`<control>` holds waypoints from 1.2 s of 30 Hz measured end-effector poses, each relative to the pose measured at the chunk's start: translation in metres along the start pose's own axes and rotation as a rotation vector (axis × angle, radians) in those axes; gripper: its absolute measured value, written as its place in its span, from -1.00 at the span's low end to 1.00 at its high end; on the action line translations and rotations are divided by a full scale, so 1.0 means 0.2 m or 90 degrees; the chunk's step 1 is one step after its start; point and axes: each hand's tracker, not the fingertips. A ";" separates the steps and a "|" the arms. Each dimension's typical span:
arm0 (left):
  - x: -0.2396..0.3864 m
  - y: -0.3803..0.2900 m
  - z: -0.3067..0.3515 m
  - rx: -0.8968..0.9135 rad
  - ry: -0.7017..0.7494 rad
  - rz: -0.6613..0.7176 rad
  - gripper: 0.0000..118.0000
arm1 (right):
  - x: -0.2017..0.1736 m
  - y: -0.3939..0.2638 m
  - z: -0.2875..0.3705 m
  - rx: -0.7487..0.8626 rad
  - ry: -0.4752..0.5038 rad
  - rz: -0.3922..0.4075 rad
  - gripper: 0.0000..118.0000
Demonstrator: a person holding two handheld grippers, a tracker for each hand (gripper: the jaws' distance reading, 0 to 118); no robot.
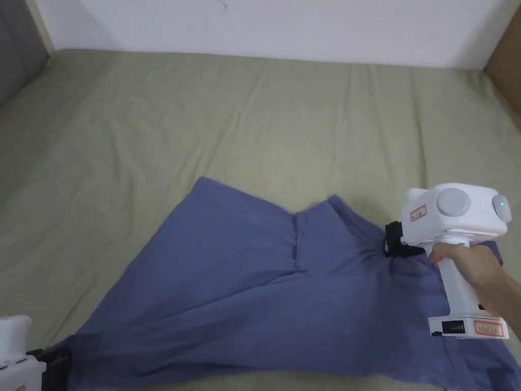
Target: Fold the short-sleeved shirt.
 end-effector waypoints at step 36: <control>0.78 1.83 0.90 0.381 0.004 -0.125 -0.91 | 0.29 0.64 2.06 0.509 -0.066 -0.084 -0.95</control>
